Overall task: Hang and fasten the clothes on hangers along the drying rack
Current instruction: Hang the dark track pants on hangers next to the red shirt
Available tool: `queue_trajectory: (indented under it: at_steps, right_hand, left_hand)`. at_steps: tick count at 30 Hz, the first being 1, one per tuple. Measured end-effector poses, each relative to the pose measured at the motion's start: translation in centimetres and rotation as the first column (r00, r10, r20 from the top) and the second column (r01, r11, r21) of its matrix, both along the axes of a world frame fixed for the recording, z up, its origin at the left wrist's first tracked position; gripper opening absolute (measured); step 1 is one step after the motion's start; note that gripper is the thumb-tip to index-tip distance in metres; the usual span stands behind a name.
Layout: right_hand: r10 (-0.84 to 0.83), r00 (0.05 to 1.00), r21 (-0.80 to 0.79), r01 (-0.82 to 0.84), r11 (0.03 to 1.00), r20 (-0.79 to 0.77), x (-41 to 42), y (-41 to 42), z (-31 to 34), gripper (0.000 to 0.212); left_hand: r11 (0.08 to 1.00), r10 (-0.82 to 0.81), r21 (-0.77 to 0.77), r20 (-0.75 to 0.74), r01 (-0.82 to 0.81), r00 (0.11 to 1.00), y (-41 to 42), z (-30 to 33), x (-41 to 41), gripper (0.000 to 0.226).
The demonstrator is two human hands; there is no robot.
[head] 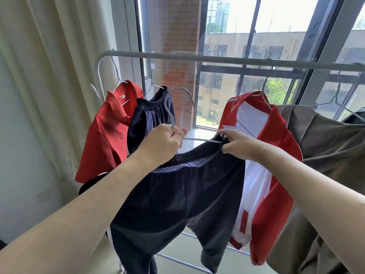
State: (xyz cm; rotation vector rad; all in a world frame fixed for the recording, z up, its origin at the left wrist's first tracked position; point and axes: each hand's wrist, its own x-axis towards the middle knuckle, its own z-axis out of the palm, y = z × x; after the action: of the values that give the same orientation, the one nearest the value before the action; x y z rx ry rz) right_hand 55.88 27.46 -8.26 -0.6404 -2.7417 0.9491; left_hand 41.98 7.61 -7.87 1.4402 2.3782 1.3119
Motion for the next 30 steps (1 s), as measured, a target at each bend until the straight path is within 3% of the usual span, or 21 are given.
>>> queue_trajectory:
  at_steps: [4,7,9,11,14,16,19,21,24,27,30]
  right_hand:
    - [-0.048,0.999,-0.012,0.049,0.999,0.020,0.4,0.4,-1.2,0.023]
    - [0.082,0.997,-0.022,-0.082,0.996,0.004,0.0,-1.3,-0.2,0.038]
    - [0.191,0.981,0.018,-0.192,0.981,0.034,-0.6,-2.3,0.9,0.025]
    - [0.242,0.965,0.125,-0.254,0.959,0.102,-1.2,-3.0,1.4,0.020]
    - [0.248,0.968,0.136,-0.249,0.959,0.025,-1.6,-3.1,1.2,0.026]
    - [0.232,0.972,0.152,-0.226,0.962,-0.028,-1.5,-2.5,0.9,0.026]
    - [0.191,0.977,0.161,-0.174,0.972,-0.094,-1.3,-0.7,0.6,0.026]
    - [0.195,0.975,0.167,-0.175,0.970,-0.109,-1.3,0.1,0.5,0.027]
    - [0.192,0.978,0.174,-0.175,0.969,-0.082,-1.6,0.1,0.3,0.028]
    - [0.188,0.979,0.188,-0.171,0.967,-0.076,-2.0,-0.5,0.2,0.028]
    - [0.209,0.974,0.223,-0.184,0.957,-0.093,-2.4,-0.7,0.1,0.028]
  left_hand:
    - [0.999,-0.006,-0.051,0.046,0.008,0.999,-0.2,0.1,0.0,0.050]
    - [0.997,-0.002,-0.070,0.100,0.009,0.995,-0.2,0.0,0.2,0.048]
    - [0.997,0.003,-0.078,0.106,0.005,0.994,0.0,0.0,0.5,0.044]
    - [0.995,0.008,-0.101,0.128,0.005,0.992,0.0,0.3,0.5,0.035]
    - [0.987,-0.045,-0.143,0.202,0.075,0.978,-1.1,1.1,-0.2,0.009]
    - [0.975,-0.017,-0.220,0.112,0.042,0.994,-2.6,1.5,-0.9,0.019]
    - [0.935,0.102,-0.323,-0.155,-0.148,0.983,-5.1,0.9,-1.6,0.018]
    - [0.943,0.105,-0.299,-0.151,-0.147,0.983,-6.0,-0.1,-1.6,0.015]
    - [0.957,0.158,-0.218,-0.167,-0.193,0.973,-6.0,-1.2,-1.8,0.034]
    - [0.944,0.207,-0.222,-0.172,-0.243,0.963,-6.2,-1.2,-2.1,0.038]
    - [0.958,0.108,-0.268,-0.010,-0.107,0.994,-7.1,-0.9,-2.3,0.041]
